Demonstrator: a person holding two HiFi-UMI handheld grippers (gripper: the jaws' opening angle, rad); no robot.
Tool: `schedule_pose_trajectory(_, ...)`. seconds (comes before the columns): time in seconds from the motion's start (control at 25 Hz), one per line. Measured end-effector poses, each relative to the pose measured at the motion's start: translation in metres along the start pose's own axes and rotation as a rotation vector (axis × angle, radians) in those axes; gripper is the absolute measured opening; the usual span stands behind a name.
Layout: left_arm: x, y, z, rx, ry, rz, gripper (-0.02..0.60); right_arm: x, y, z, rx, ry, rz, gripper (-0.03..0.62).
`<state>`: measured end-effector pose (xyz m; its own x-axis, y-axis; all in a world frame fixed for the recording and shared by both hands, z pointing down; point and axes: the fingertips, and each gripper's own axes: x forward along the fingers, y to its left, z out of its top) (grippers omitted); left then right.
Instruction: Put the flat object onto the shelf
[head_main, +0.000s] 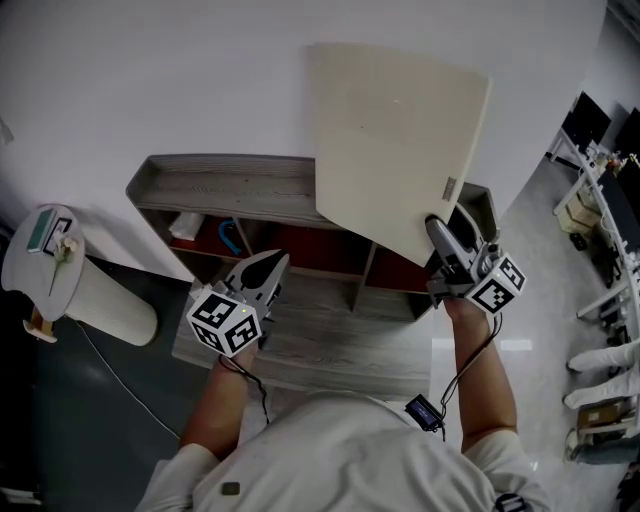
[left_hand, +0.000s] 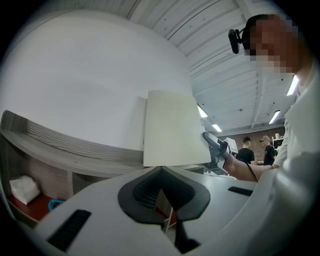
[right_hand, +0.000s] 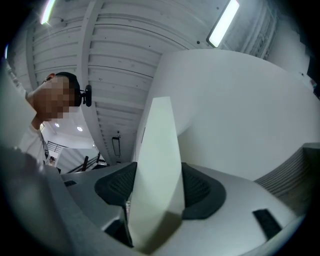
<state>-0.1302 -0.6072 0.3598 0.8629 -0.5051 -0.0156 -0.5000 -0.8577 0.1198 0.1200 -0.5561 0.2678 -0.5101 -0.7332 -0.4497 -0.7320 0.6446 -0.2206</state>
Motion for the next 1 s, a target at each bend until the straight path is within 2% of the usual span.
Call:
schedule_pose_trajectory(0.36,0.012,0.011,-0.004,-0.003,0.010,-0.011,0.015,-0.001,-0.016,-0.010,-0.034,0.037,-0.021,0.281)
schedule_pose_trajectory(0.72,0.025,0.007,-0.006,-0.003,0.017,-0.024,0.015,0.005,-0.035,-0.022,-0.129,0.196,-0.060,0.282)
schedule_pose_trajectory(1.0,0.037,0.010,-0.011,-0.011,0.023,-0.027,0.015,0.003,-0.070,-0.018,-0.142,0.234,-0.161,0.291)
